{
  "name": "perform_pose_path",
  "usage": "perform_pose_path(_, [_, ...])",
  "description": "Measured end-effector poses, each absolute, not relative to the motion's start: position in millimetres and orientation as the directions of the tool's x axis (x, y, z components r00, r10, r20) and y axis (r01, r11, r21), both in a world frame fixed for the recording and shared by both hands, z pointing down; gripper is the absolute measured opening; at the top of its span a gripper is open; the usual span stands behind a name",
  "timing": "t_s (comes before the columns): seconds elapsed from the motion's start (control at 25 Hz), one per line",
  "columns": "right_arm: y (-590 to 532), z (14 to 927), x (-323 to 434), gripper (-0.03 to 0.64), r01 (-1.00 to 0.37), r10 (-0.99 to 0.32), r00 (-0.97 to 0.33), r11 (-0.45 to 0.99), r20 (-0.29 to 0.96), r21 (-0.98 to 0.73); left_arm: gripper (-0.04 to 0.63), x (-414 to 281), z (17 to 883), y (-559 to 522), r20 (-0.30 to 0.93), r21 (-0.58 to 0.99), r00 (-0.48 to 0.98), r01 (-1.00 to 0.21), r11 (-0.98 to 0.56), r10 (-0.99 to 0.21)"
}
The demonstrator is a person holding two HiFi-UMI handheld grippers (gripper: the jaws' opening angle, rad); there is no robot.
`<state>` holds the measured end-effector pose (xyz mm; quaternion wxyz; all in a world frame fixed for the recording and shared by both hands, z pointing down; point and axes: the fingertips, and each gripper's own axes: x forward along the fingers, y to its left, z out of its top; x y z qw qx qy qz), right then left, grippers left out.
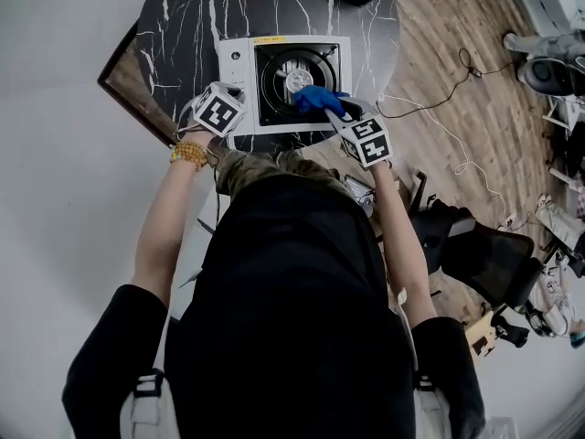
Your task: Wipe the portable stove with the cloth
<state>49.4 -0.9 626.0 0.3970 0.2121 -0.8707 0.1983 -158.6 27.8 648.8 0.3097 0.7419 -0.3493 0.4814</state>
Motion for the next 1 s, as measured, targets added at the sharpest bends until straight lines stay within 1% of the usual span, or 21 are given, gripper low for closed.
perform_pose_path(0.04, [0,619,43,0.082,-0.493,-0.228,-0.594,0.861,0.772,-0.125,0.028,-158,649,28,0.930,0.121,0.292,-0.817,-0.564,-0.223])
perform_pose_path(0.08, [2,610,37,0.074,-0.440,-0.248,-0.585,0.897,0.772,-0.045,0.028,-157,648,27,0.929,0.118,0.292,-0.815,-0.567,-0.227])
perform_pose_path(0.16, [13,590,27,0.070,-0.289,-0.260,-0.564,0.951,0.784,0.107,0.028,-156,646,25,0.927,0.109,0.290,-0.813,-0.572,-0.237])
perform_pose_path(0.24, [36,587,20,0.067,-0.131,-0.183,-0.516,0.982,0.836,0.135,0.028,-156,645,22,0.925,0.101,0.290,-0.811,-0.576,-0.246])
perform_pose_path(0.32, [54,612,23,0.066,-0.029,-0.112,-0.400,0.994,0.910,0.110,0.028,-158,645,22,0.925,0.099,0.289,-0.810,-0.577,-0.247])
perform_pose_path(0.4, [57,640,25,0.064,0.000,-0.116,-0.324,0.992,0.939,0.123,0.026,-159,647,26,0.928,0.105,0.287,-0.812,-0.574,-0.236])
perform_pose_path(0.52, [49,654,10,0.057,-0.027,-0.134,-0.334,0.991,0.933,0.133,0.025,-154,648,26,0.922,0.110,0.304,-0.798,-0.593,-0.239])
perform_pose_path(0.68, [51,656,-5,0.052,0.036,-0.098,-0.303,0.993,0.948,0.114,0.025,-153,643,22,0.907,0.109,0.330,-0.785,-0.609,-0.263])
perform_pose_path(0.8, [55,656,-16,0.052,0.077,-0.092,-0.322,0.989,0.942,0.123,0.025,-148,649,22,0.899,0.135,0.355,-0.782,-0.609,-0.257])
perform_pose_path(0.88, [64,660,-31,0.051,0.101,-0.088,-0.353,0.986,0.932,0.131,0.023,-145,659,32,0.896,0.173,0.373,-0.795,-0.581,-0.243])
perform_pose_path(1.0, [88,662,-52,0.051,0.176,-0.080,-0.358,0.973,0.930,0.151,0.017,-129,665,60,0.890,0.244,0.410,-0.798,-0.551,-0.199])
